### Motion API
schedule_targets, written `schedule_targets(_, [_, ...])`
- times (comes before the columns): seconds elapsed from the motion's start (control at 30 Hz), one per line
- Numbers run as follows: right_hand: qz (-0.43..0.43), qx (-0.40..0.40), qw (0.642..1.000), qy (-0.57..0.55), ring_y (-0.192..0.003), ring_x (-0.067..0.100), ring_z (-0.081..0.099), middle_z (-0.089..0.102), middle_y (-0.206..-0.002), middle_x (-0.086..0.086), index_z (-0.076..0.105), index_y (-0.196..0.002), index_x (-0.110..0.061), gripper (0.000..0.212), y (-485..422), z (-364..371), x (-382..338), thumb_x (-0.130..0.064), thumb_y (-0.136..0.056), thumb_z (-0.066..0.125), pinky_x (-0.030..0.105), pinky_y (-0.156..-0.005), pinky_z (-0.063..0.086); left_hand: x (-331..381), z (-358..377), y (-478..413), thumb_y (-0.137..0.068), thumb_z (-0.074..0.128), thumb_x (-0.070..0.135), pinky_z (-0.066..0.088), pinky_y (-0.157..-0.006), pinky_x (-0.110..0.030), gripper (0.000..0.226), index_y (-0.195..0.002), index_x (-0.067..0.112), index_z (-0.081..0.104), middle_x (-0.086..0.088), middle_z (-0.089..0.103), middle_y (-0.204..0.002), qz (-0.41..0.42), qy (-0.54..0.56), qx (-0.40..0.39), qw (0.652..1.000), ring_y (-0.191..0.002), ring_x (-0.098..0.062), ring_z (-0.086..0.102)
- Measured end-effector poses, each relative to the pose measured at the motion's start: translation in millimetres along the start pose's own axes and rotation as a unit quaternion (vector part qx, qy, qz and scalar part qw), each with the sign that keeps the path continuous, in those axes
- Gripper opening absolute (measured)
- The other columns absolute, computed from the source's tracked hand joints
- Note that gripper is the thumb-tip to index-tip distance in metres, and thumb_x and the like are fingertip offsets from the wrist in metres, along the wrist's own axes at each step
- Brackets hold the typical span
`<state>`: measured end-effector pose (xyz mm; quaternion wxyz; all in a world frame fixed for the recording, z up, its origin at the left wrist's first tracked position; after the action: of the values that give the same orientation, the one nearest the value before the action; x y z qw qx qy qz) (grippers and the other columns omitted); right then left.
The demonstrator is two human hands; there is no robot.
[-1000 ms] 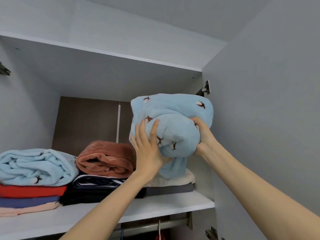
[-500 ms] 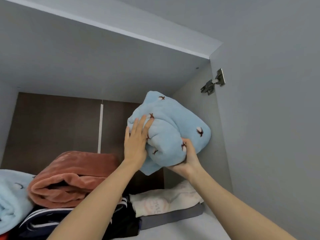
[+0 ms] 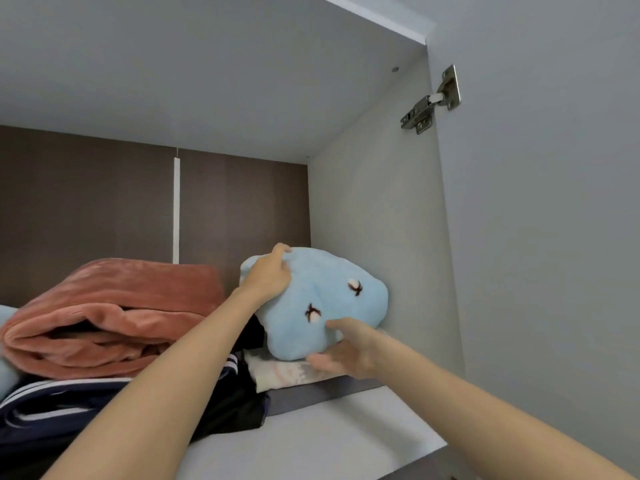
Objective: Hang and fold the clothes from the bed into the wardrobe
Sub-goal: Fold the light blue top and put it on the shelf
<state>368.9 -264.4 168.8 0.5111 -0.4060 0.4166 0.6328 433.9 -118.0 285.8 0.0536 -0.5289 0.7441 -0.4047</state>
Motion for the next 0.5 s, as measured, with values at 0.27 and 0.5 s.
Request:
schedule_targets(0.27, [-0.445,0.171,0.683,0.553,-0.106,0.026,0.061,0.068,-0.116,0.007,0.067,-0.113,-0.016,0.034,5.7,19.8,-110.2,-0.007,-0.091,0.043,0.032,-0.090,0.048,-11.3,42.9,-12.7,-0.099,0.033,0.019,0.020,-0.114,-0.039,0.047,-0.145,0.016,0.039,-0.007,0.033,-0.149,0.005,-0.023,-0.086,0.996,-0.134,-0.031,0.028])
schedule_targets(0.5, [-0.321,0.049,0.670,0.668,-0.135,0.021,0.041,0.044,-0.149,-0.003,0.052,-0.138,-0.035,0.044,-96.7,44.1,-134.8,-0.019,-0.102,0.031,0.027,-0.110,0.029,-25.7,65.1,-18.7,-0.099,0.029,0.016,0.026,-0.108,-0.039,0.041,-0.133,0.016,0.052,-0.004,0.043,-0.138,0.063,-0.029,-0.087,0.994,-0.127,-0.024,0.037])
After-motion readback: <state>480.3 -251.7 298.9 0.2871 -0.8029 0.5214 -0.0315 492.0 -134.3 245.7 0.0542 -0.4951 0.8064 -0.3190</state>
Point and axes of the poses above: each hand's wrist, its own y-axis away from the middle knuckle, its own z-axis out of the palm, x = y × z, the point moved 5 cm from there along -y, towards the middle knuckle
